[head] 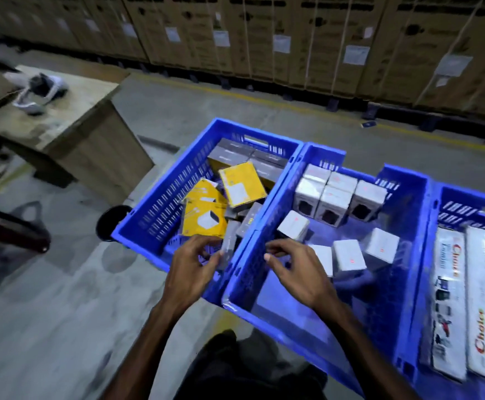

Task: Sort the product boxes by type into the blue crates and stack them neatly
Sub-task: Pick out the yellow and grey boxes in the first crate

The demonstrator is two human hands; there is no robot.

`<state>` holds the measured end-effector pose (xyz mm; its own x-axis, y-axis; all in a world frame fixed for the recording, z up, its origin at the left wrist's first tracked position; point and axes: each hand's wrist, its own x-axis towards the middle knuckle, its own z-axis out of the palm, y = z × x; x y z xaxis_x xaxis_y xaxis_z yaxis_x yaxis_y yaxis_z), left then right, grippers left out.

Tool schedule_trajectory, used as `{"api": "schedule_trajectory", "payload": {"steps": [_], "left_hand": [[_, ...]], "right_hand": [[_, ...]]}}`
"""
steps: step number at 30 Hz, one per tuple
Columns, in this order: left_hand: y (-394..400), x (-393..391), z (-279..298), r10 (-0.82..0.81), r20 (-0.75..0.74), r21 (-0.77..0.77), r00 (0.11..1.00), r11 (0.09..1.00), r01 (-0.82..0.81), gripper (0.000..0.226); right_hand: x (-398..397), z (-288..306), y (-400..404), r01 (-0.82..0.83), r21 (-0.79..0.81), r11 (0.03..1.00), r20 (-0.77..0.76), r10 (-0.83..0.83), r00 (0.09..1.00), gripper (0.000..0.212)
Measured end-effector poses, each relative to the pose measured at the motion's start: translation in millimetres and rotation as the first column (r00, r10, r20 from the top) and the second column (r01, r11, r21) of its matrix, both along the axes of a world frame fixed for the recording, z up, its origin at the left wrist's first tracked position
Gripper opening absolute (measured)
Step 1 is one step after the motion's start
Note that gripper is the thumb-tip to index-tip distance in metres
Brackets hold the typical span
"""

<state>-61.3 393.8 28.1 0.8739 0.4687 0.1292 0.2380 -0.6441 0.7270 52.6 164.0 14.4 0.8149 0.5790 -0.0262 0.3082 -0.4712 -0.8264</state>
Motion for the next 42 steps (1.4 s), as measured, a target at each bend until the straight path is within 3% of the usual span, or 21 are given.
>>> {"api": "schedule_trajectory", "payload": {"steps": [5,8,11,13,17,19,22,25,27,31,35,39,42], "left_hand": [[79.5,10.0,-7.6,0.067,0.007,-0.036,0.998,0.997,-0.067,0.018],[131.4,26.1,-12.2,0.013,0.018,0.01,1.0,1.0,-0.013,0.017],[179.3,41.7,-10.2,-0.062,0.037,0.116,0.997,0.992,0.057,0.016],[202.5,53.9,-7.9,-0.119,0.054,0.188,0.991,0.976,0.107,0.016],[235.5,80.4,-9.9,-0.27,0.019,0.232,0.963,0.938,0.258,0.021],[240.9,90.2,-14.6,-0.314,0.019,0.234,0.949,0.924,0.301,0.022],[244.9,97.6,-26.8,-0.335,0.052,0.21,0.941,0.924,0.318,0.014],[245.7,95.5,-34.8,-0.308,0.095,0.162,0.947,0.943,0.291,0.013],[247.9,92.5,-36.5,-0.294,0.132,0.119,0.947,0.953,0.279,0.012],[251.6,94.2,-36.0,-0.259,0.19,0.004,0.947,0.965,0.263,0.012],[252.0,95.4,-37.6,-0.231,0.204,-0.032,0.951,0.97,0.242,0.01],[250.7,95.3,-37.0,-0.227,0.215,-0.038,0.95,0.97,0.24,0.009],[251.6,95.5,-34.2,-0.155,0.237,-0.119,0.959,0.975,0.187,0.014]], "right_hand": [[27.1,22.5,72.7,-0.039,-0.04,0.998,0.06,0.041,0.997,0.027],[60.2,30.7,120.0,-0.016,-0.143,0.99,0.078,0.027,0.997,0.034],[101.2,26.4,171.7,0.052,-0.355,0.933,0.092,-0.02,0.996,0.058],[123.5,19.7,196.4,0.133,-0.48,0.867,0.072,-0.112,0.991,0.086],[138.8,-1.2,219.0,0.192,-0.631,0.752,-0.019,-0.262,0.965,0.125],[130.7,-2.9,221.6,0.248,-0.651,0.717,0.039,-0.294,0.955,0.132],[104.1,2.6,234.4,0.304,-0.693,0.654,0.242,-0.187,0.952,0.134],[55.0,7.5,249.4,0.374,-0.676,0.634,0.405,-0.104,0.908,0.119],[22.6,5.5,252.9,0.391,-0.59,0.706,0.466,-0.098,0.88,0.101],[-28.0,2.4,251.2,0.13,-0.511,0.849,0.181,-0.041,0.983,0.056],[-50.6,-4.6,256.9,-0.134,-0.558,0.819,0.058,0.199,0.978,0.042],[-31.1,-17.3,260.3,-0.18,-0.53,0.829,-0.084,0.16,0.984,0.031],[-5.7,-7.8,262.9,-0.047,-0.409,0.911,-0.037,0.036,0.999,0.024]]}}
